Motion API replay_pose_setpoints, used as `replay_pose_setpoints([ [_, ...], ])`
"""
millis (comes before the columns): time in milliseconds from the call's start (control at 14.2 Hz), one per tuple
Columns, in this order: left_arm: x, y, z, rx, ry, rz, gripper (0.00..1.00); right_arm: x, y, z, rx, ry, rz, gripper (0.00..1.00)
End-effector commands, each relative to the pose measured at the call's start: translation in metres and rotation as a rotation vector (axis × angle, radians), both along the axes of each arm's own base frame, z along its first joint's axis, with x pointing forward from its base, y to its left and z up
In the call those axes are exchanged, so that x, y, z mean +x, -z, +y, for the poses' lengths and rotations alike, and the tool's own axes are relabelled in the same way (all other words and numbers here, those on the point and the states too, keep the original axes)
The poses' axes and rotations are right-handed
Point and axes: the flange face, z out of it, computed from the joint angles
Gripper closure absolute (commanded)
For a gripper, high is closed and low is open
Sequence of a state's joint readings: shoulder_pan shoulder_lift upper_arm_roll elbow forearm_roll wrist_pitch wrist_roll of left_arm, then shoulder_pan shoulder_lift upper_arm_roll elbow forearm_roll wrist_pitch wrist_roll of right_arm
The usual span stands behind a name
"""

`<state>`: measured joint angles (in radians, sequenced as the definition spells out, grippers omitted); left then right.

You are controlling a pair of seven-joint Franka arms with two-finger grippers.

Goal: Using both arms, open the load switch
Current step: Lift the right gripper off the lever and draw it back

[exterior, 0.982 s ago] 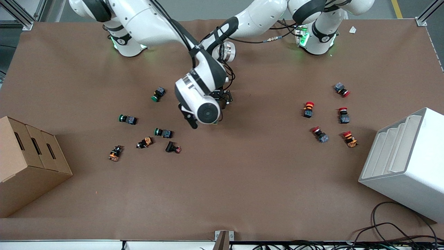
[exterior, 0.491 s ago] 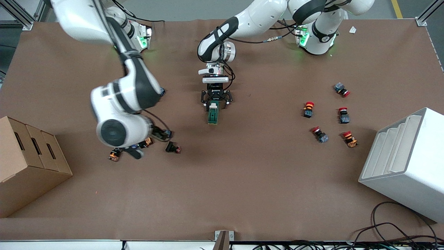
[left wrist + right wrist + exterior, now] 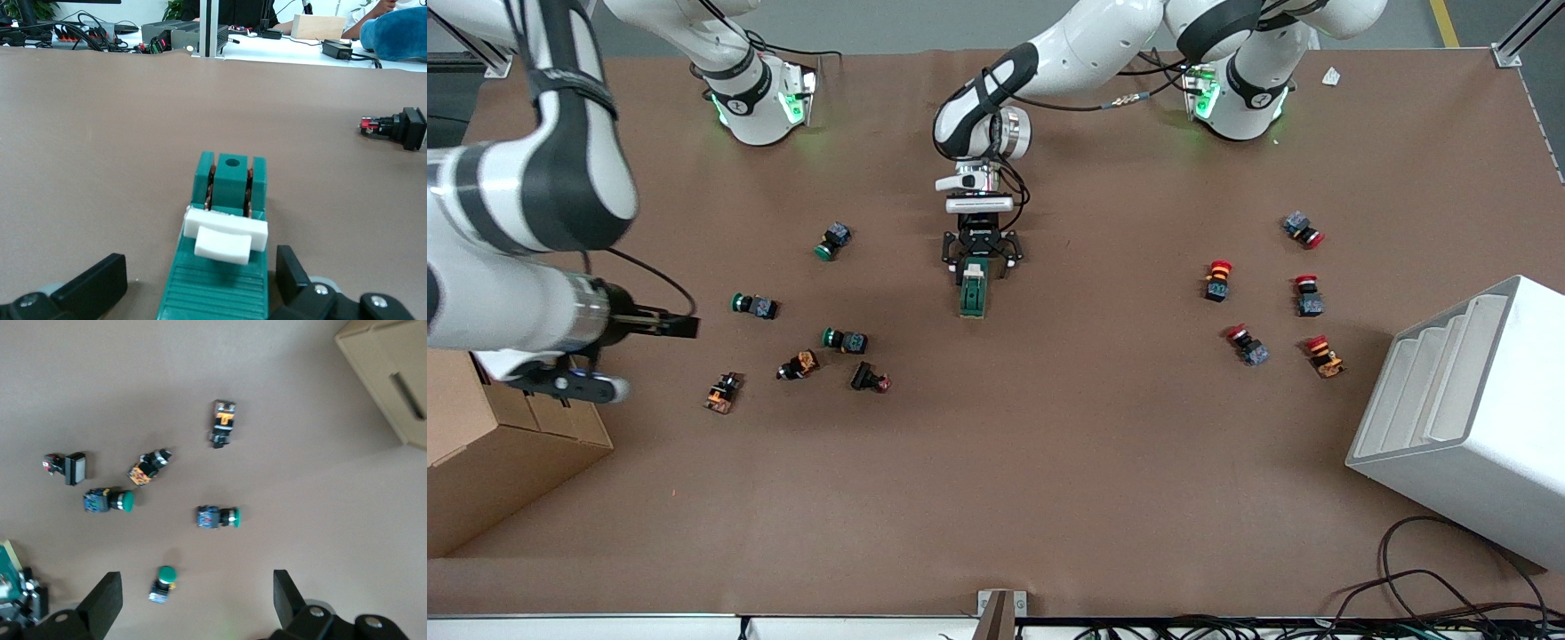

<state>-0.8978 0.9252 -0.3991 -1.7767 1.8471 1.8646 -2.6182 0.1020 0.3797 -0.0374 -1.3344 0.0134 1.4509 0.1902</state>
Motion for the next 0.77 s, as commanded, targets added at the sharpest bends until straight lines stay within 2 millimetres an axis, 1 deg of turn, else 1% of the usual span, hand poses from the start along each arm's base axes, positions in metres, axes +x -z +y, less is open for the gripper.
replay_pose_setpoints([
  [0, 0.002, 0.020, 0.009, -0.005, -0.016, 0.029, 0.00, -0.012, -0.019, -0.050, 0.036, -0.111, -0.012, 0.00],
  [70, 0.002, 0.019, 0.008, -0.007, -0.016, 0.030, 0.00, -0.013, -0.022, -0.067, 0.046, -0.121, -0.017, 0.00],
  [211, 0.003, 0.018, 0.008, -0.008, -0.018, 0.030, 0.00, -0.015, -0.029, -0.085, 0.050, -0.113, -0.030, 0.00],
  [281, 0.003, 0.018, 0.008, -0.008, -0.018, 0.030, 0.00, -0.015, -0.028, -0.087, 0.044, -0.106, -0.029, 0.00],
  [421, 0.004, 0.016, 0.008, -0.010, -0.019, 0.027, 0.00, -0.012, -0.038, -0.091, 0.044, -0.103, -0.048, 0.00],
  [561, 0.005, 0.016, 0.008, -0.011, -0.020, 0.027, 0.00, -0.012, -0.047, -0.090, 0.043, -0.105, -0.060, 0.00],
  [702, 0.006, 0.014, 0.007, -0.011, -0.020, 0.025, 0.00, -0.013, -0.049, -0.088, 0.051, -0.102, -0.052, 0.00],
])
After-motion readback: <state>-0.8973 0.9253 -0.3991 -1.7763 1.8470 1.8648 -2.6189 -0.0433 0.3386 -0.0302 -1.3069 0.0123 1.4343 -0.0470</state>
